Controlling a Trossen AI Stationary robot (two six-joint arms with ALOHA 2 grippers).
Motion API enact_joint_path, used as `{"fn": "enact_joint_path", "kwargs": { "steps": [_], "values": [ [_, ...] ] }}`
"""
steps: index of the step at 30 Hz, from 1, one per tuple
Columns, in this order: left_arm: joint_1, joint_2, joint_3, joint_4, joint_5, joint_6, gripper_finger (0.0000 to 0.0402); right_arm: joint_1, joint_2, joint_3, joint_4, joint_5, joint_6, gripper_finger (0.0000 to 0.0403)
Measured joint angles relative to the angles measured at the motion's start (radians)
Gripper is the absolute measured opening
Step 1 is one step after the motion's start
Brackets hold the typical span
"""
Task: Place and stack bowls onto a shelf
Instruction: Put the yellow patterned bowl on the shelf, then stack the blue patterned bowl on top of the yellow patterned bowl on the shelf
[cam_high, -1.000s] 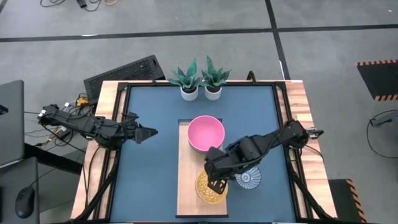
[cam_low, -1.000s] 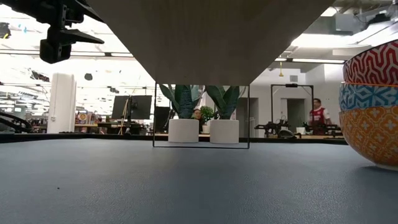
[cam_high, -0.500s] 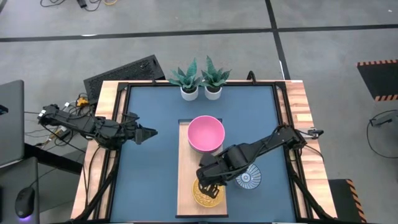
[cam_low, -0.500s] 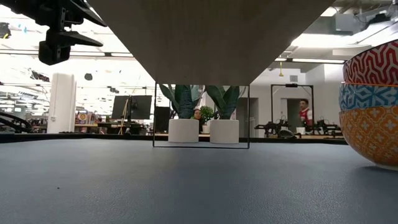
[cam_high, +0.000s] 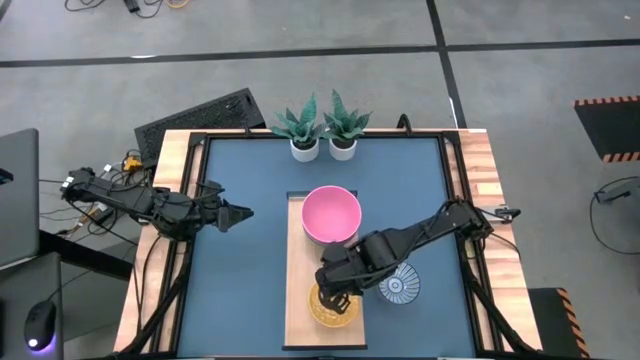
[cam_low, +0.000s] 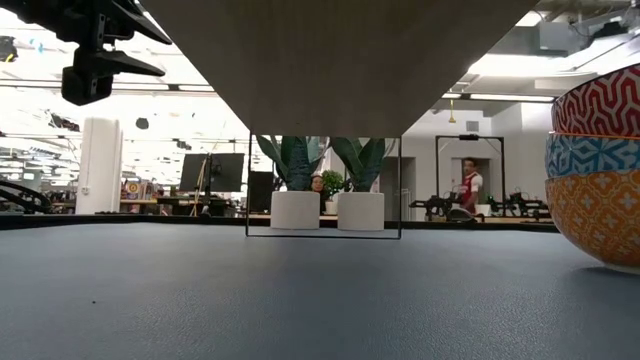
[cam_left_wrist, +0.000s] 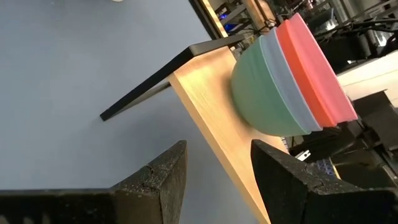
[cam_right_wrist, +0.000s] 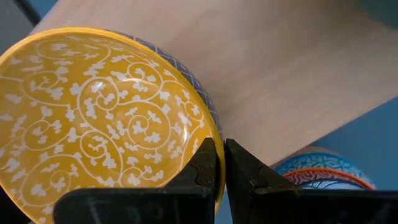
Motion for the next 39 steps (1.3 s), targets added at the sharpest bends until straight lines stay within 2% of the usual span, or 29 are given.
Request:
{"fn": "enact_joint_path", "kwargs": {
  "steps": [18,25,32,39],
  "values": [
    [0.000,0.000,0.000,-0.014,-0.009,0.000,0.0165,-0.006,0.000,0.000,-0.036,0.014,-0.021,0.0034],
    [0.000,0.000,0.000,-0.014,-0.010,0.000,0.0165,-0.016,-0.001,0.000,-0.031,0.022,-0.018,0.0091],
    [0.000,0.000,0.000,-0.014,-0.010,0.000,0.0165,-0.019,-0.001,0.000,0.011,0.022,-0.067,0.0099],
    [0.000,0.000,0.000,-0.014,-0.009,0.014,0.0165,-0.018,-0.012,0.000,0.007,0.024,-0.047,0.0102]
  ]
}}
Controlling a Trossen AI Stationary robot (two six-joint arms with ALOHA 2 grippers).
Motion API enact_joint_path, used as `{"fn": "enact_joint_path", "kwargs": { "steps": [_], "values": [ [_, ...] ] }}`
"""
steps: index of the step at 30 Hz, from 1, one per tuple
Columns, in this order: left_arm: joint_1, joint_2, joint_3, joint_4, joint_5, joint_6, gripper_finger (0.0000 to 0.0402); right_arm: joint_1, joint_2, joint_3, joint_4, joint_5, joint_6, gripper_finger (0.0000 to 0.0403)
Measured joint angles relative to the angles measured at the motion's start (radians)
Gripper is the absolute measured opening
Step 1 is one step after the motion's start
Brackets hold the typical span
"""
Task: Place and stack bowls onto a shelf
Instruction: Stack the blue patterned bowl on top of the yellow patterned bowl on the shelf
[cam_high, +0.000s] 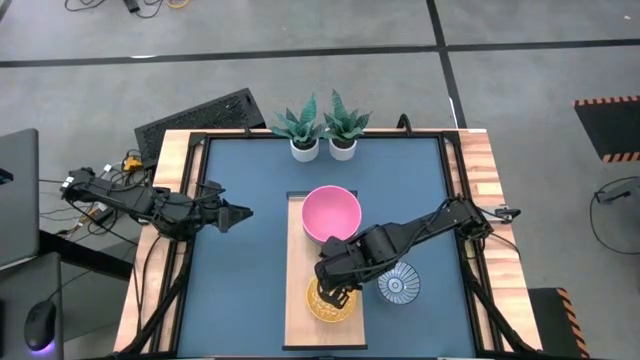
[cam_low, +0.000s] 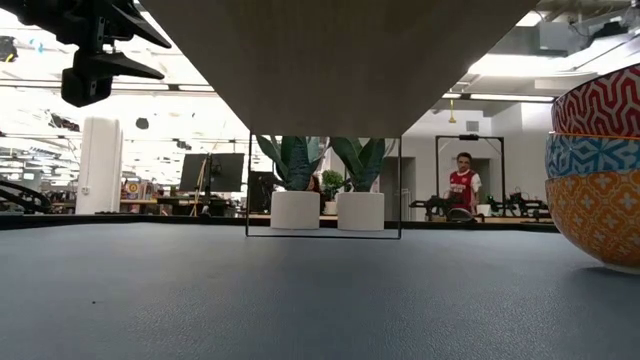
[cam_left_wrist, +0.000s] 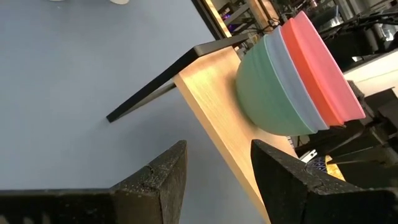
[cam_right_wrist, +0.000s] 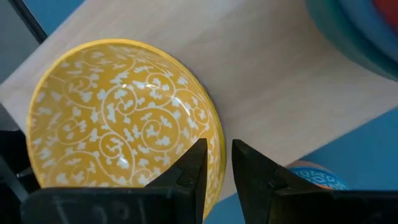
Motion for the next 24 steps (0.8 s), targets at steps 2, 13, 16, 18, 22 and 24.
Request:
{"fn": "enact_joint_path", "kwargs": {
  "steps": [2,13,16,18,22,24],
  "values": [
    [0.000,0.000,0.000,0.000,0.000,0.004,0.0165,0.000,0.000,0.017,-0.020,0.008,0.008,0.0102],
    [0.000,0.000,0.000,0.000,0.002,0.004,0.0165,0.089,-0.062,0.062,-0.096,0.062,0.144,0.0103],
    [0.000,0.000,0.000,-0.001,0.002,0.004,0.0165,0.133,-0.119,0.020,-0.098,0.086,0.203,0.0103],
    [0.000,0.000,0.000,-0.004,0.000,0.004,0.0165,0.147,-0.157,-0.034,-0.094,0.086,0.251,0.0103],
    [0.000,0.000,0.000,-0.004,-0.003,0.004,0.0165,0.196,-0.248,-0.210,-0.096,0.069,0.362,0.0103],
    [0.000,0.000,0.000,-0.004,-0.009,0.004,0.0165,0.228,-0.303,-0.324,-0.095,0.034,0.437,0.0104]
  ]
}}
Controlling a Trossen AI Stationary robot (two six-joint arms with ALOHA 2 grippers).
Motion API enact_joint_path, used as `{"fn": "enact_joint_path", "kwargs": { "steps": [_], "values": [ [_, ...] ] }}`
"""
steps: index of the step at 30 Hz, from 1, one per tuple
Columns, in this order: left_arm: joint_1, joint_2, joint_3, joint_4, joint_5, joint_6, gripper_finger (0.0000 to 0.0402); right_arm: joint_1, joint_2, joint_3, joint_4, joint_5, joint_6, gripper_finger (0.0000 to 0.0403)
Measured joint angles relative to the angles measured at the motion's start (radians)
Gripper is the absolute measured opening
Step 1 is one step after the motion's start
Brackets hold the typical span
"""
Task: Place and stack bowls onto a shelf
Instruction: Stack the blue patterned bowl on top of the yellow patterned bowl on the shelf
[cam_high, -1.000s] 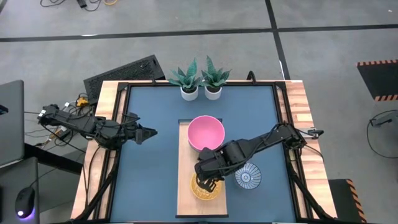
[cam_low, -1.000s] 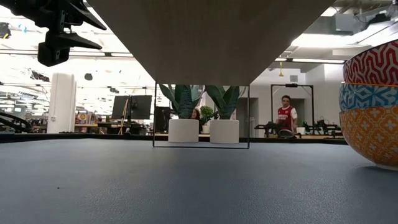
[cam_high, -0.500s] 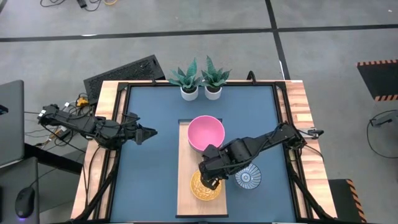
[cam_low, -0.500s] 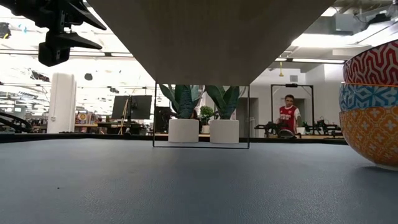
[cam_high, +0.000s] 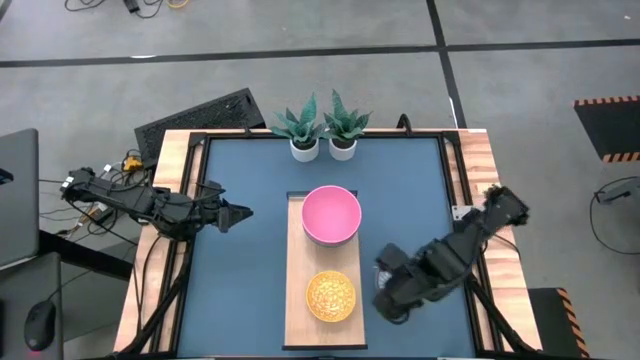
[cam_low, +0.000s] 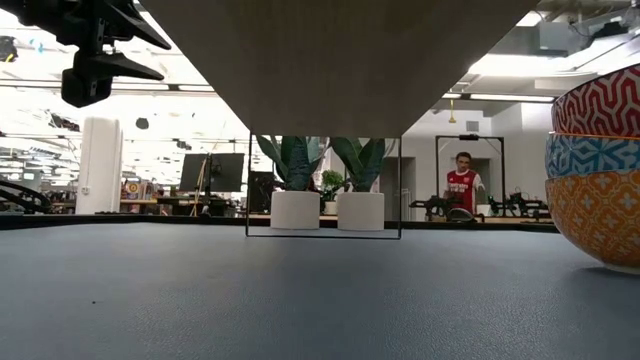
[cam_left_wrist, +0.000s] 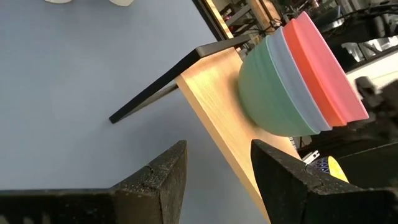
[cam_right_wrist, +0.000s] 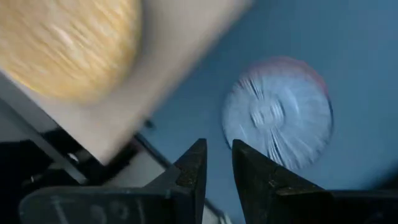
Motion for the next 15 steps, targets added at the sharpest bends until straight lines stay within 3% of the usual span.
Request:
{"fn": "enact_joint_path", "kwargs": {
  "steps": [4,9,12,15],
  "values": [
    [0.000,0.000,0.000,0.000,-0.018,0.000,0.0165,0.061,-0.101,-0.241,-0.001,-0.050,0.169,0.0127],
    [0.000,0.000,0.000,0.000,-0.036,0.000,0.0165,0.116,-0.220,-0.493,0.027,-0.063,0.357,0.0207],
    [0.000,0.000,0.000,0.000,-0.039,0.000,0.0165,0.123,-0.278,-0.606,0.110,-0.063,0.432,0.0250],
    [0.000,0.000,0.000,0.000,-0.043,-0.008,0.0165,0.112,-0.310,-0.690,0.218,-0.059,0.440,0.0264]
  ]
}}
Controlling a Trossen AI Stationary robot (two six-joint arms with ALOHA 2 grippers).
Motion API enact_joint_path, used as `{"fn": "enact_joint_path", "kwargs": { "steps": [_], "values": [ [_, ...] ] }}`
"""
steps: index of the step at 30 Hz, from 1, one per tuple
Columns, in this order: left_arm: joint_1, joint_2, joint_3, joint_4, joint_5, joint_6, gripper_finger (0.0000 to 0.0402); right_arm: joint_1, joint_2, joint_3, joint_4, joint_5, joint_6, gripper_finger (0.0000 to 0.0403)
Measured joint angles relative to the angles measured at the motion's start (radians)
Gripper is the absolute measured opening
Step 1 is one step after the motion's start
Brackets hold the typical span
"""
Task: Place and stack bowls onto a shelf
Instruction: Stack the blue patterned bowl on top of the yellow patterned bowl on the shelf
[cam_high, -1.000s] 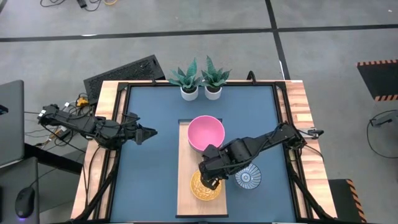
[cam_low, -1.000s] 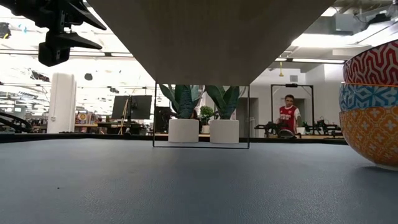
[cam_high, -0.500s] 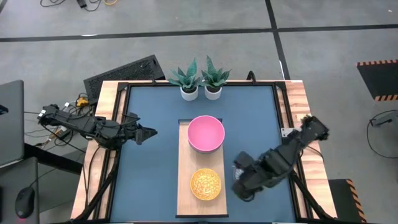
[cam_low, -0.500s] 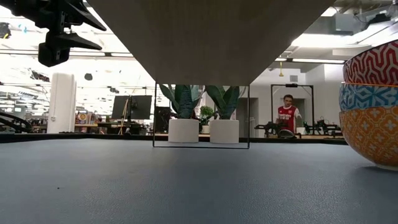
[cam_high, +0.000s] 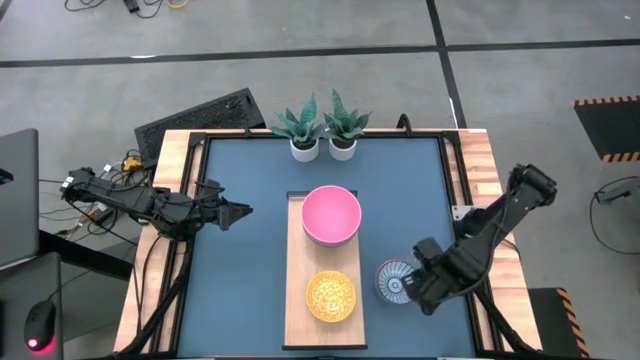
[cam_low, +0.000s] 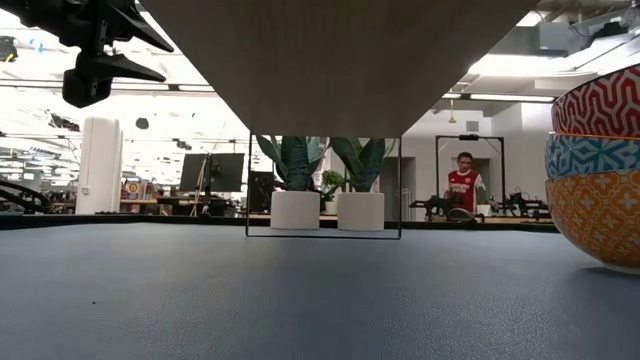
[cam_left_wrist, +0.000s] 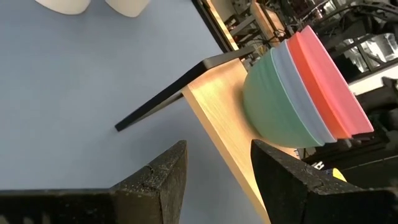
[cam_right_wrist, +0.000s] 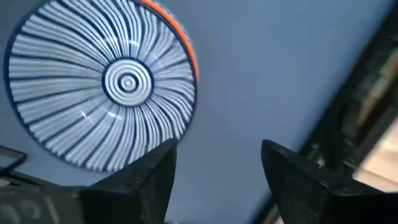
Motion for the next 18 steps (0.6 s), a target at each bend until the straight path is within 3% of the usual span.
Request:
{"fn": "enact_joint_path", "kwargs": {
  "steps": [13,18],
  "values": [
    [0.000,0.000,0.000,0.000,-0.045,-0.011,0.0165,-0.091,0.018,-0.151,0.198,0.004,-0.160,0.0255],
    [0.000,0.000,0.000,0.000,-0.045,-0.019,0.0165,-0.129,0.018,-0.156,0.220,0.000,-0.193,0.0208]
  ]
}}
